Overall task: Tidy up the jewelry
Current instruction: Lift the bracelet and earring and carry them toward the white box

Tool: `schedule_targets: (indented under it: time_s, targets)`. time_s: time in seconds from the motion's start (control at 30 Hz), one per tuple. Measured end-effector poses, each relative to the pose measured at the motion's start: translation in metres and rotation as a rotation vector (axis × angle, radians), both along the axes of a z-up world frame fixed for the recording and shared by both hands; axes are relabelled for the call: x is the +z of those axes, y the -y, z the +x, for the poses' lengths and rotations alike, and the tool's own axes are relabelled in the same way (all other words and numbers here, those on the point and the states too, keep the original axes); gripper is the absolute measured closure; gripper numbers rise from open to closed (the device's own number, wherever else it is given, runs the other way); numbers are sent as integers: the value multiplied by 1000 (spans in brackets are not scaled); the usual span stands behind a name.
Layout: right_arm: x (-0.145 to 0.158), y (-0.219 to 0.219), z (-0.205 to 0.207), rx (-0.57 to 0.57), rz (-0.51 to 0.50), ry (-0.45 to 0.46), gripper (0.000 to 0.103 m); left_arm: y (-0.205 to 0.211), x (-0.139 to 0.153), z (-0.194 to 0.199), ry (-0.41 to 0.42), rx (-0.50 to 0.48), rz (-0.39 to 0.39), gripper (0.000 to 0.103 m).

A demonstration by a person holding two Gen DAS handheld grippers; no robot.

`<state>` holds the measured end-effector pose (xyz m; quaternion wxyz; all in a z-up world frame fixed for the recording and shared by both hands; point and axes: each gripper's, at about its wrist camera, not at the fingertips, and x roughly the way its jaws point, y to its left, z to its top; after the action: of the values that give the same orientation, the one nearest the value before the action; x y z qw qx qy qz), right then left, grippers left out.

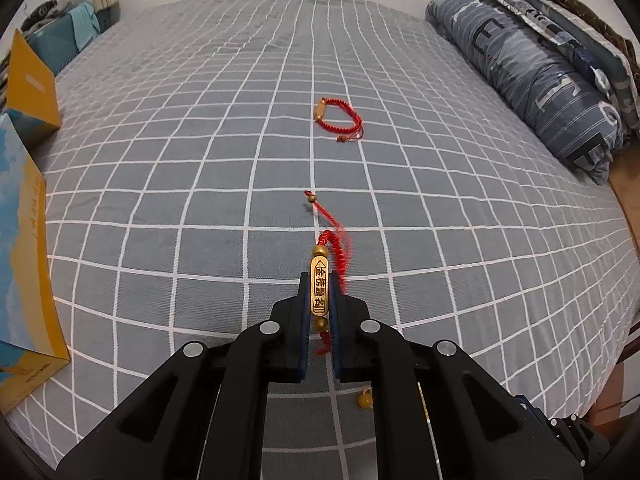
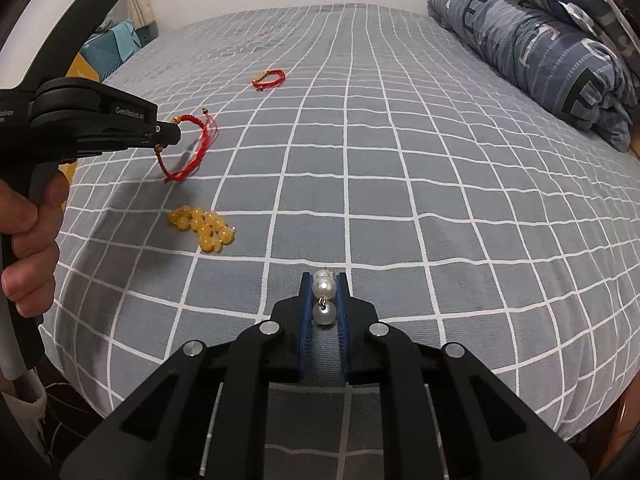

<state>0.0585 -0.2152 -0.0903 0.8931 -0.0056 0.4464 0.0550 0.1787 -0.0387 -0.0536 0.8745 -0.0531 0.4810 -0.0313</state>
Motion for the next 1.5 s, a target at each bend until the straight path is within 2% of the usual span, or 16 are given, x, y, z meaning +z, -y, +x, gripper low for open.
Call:
schedule_targets:
  time_s: [0.4,0.97,1.5]
  targets:
    - [10,0,-3,-21,9,29,93,2,21,-11,43,-9,2,95]
    - [26,2,8,-59,-10,42,93,-4,44,-14,58,23,72,95]
    - [87,-33,40,-37,-30,128,93,-31,81,-21,90,69,99,95]
